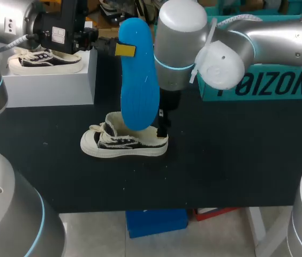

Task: Take the shoe out of the shoebox, open the shoe tongue, remove and reinsert the insole, then place the shoe into the shoebox

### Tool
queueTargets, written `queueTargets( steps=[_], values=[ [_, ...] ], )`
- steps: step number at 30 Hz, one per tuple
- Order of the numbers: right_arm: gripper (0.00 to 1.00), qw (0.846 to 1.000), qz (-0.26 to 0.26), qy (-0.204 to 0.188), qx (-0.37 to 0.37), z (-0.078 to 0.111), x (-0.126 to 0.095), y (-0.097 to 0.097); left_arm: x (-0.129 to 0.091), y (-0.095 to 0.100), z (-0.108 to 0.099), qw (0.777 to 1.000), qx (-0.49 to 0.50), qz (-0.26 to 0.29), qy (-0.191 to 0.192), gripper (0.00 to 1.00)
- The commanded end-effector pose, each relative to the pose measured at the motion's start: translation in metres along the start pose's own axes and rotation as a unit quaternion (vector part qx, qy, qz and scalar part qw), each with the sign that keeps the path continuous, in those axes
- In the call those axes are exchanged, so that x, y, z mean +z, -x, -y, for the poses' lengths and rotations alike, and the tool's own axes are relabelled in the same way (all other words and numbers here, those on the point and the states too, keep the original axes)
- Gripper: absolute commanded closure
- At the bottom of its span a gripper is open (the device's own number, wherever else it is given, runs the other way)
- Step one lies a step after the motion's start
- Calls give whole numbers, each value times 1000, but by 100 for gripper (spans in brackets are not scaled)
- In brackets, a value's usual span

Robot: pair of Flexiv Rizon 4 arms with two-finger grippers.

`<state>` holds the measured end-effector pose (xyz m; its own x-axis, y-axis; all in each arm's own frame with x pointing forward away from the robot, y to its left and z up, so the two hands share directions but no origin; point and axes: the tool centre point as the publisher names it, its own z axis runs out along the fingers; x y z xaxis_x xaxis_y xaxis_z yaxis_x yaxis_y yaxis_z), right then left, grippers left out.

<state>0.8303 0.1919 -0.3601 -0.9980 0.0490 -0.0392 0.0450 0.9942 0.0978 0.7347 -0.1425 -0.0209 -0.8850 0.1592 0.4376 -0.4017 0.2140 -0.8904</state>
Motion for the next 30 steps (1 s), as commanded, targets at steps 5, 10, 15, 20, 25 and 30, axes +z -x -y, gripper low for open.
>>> queueTargets(
  steps=[5,10,15,20,25,30],
  values=[
    [0,1000,-6,-20,-4,-12,5,1,1,0,-1,1000,1,1,-1,100],
    [0,1000,-9,-11,-4,-15,8,0,1,0,-1,1000,1,1,-1,100],
    [0,1000,-11,-7,-5,-18,10,1,1,0,-1,1000,1,1,-1,100],
    [0,1000,-15,-4,-7,-19,11,1,1,0,-1,1000,1,1,-1,100],
    [0,1000,-16,-4,-7,-18,11,0,1,0,-1,1000,1,1,-1,100],
    [0,1000,-12,-1,0,-11,8,-1,1,0,-1,1000,1,1,-1,100]
  ],
)
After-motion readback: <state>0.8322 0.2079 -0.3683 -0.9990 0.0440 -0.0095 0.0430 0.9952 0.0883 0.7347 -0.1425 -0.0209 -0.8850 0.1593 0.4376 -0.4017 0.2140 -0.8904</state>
